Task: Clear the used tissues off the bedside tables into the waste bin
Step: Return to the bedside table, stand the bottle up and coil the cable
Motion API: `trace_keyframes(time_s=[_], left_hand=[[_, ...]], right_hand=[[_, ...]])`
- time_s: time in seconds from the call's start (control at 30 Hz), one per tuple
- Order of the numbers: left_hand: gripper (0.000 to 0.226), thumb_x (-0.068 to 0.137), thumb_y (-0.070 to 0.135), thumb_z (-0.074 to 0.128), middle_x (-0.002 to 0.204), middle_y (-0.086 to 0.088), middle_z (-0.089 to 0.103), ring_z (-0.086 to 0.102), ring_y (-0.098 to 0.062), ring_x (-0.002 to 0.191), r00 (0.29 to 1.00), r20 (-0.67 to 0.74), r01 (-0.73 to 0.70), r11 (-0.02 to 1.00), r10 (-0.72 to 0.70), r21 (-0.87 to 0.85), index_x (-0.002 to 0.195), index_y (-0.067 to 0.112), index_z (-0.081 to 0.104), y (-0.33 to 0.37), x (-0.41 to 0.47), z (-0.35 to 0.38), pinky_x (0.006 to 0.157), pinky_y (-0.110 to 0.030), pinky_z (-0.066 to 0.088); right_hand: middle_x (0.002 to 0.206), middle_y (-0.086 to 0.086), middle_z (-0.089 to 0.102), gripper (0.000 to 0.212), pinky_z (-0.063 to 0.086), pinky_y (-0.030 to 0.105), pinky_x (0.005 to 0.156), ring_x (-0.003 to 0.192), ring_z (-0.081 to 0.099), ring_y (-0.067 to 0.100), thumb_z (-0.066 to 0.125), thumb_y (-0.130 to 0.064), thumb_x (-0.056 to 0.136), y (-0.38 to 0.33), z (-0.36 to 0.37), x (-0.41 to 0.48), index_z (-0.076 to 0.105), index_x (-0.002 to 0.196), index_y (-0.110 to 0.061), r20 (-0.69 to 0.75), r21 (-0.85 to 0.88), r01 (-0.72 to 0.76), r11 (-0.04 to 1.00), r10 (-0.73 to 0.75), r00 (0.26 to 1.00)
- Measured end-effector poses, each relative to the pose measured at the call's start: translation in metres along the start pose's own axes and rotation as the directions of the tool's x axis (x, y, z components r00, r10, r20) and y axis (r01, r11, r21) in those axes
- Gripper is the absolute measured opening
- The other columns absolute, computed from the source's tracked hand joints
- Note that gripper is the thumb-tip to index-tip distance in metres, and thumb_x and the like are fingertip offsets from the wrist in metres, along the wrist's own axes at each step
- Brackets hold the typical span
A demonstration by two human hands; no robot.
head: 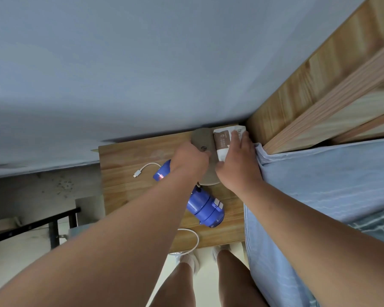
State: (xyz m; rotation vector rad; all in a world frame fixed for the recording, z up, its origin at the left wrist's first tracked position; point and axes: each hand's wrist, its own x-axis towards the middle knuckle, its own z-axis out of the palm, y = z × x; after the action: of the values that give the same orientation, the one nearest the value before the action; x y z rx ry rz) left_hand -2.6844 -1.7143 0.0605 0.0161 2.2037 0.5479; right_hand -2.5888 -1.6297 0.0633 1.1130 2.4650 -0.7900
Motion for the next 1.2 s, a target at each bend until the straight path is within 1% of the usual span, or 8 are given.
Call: trace_keyframes(time_s=[0.2,0.37,0.47,0.57,0.7,0.83,1.0,1.2], left_hand=[[0.034,0.101,0.025,0.061,0.127,-0.011,0.071,0.067,-0.033,0.114,0.992,0.01,-0.123,0.976,0.123,0.182,0.132,0.013,0.061,-0.012,-0.003,-0.006,0.078,-0.03,0.041],[0.052,0.094,0.011,0.05,0.125,-0.002,0.069,0.062,-0.031,0.117,0.938,-0.048,-0.328,0.925,0.343,0.192,0.143,0.026,0.057,-0.034,-0.018,-0.022,0.089,-0.034,0.048],[0.061,0.088,0.016,0.059,0.145,0.001,0.06,0.046,-0.026,0.141,0.811,0.163,-0.57,0.698,0.561,0.435,0.146,0.032,0.056,-0.068,-0.027,-0.039,0.116,-0.04,0.036],[0.079,0.088,0.034,0.062,0.169,0.005,0.034,0.012,-0.021,0.163,0.709,0.472,-0.687,0.361,0.524,0.631,0.162,0.04,0.033,-0.102,-0.028,-0.043,0.131,-0.055,-0.002],[0.083,0.095,0.03,0.067,0.168,-0.002,0.034,0.019,-0.026,0.161,0.684,0.464,-0.659,0.204,0.562,0.724,0.165,0.04,0.024,-0.118,-0.023,-0.037,0.13,-0.058,-0.004],[0.072,0.082,0.025,0.081,0.147,-0.005,0.056,0.048,-0.033,0.142,0.673,0.327,-0.628,0.277,0.664,0.728,0.148,0.033,0.054,-0.118,-0.026,-0.033,0.126,-0.062,0.02],[0.077,0.067,0.018,0.09,0.138,-0.007,0.064,0.058,-0.038,0.129,0.696,0.115,-0.61,0.499,0.709,0.616,0.14,0.023,0.064,-0.12,-0.035,-0.052,0.117,-0.058,0.036],[0.078,0.069,0.028,0.093,0.126,0.008,0.064,0.065,-0.02,0.106,0.765,-0.177,-0.591,0.784,0.619,0.191,0.137,0.035,0.055,-0.103,-0.033,-0.066,0.076,-0.03,0.048]], right_hand=[[0.172,0.022,0.003,0.082,0.014,0.045,0.129,0.159,0.006,0.037,0.06,-0.02,0.096,-0.004,-0.002,-0.023,0.016,0.163,-0.005,-0.067,0.078,0.043,0.996,-0.038,0.997],[0.164,0.018,0.034,0.068,0.031,0.039,0.119,0.151,0.031,0.033,0.069,-0.006,0.086,0.009,0.018,-0.084,0.045,0.15,-0.005,-0.25,0.133,0.215,0.968,-0.177,0.952],[0.142,0.011,0.057,0.052,0.05,0.047,0.103,0.127,0.054,0.033,0.073,-0.017,0.084,0.021,0.04,-0.114,0.06,0.134,-0.01,-0.263,0.093,0.212,0.973,-0.181,0.948],[0.124,0.004,0.065,0.059,0.054,0.043,0.09,0.109,0.061,0.028,0.075,-0.042,0.084,0.026,0.058,-0.125,0.061,0.134,-0.013,-0.103,0.103,0.129,0.986,-0.118,0.988],[0.104,-0.007,0.062,0.069,0.051,0.031,0.077,0.09,0.061,0.017,0.072,-0.06,0.076,0.026,0.071,-0.119,0.052,0.132,-0.026,0.128,0.143,0.063,0.988,-0.082,0.988],[0.103,-0.008,0.06,0.059,0.051,0.028,0.069,0.086,0.06,0.016,0.078,-0.041,0.076,0.024,0.072,-0.112,0.052,0.128,-0.032,0.084,0.198,0.101,0.975,-0.119,0.989],[0.131,-0.009,0.054,0.085,0.053,0.024,0.086,0.11,0.062,0.007,0.084,-0.039,0.077,0.019,0.05,-0.111,0.038,0.149,-0.032,-0.078,0.393,0.179,0.902,-0.162,0.984],[0.136,-0.016,0.055,0.088,0.055,0.027,0.089,0.112,0.058,0.002,0.082,-0.048,0.08,0.004,0.017,-0.09,0.035,0.153,-0.034,-0.095,0.461,0.163,0.872,-0.134,0.986]])
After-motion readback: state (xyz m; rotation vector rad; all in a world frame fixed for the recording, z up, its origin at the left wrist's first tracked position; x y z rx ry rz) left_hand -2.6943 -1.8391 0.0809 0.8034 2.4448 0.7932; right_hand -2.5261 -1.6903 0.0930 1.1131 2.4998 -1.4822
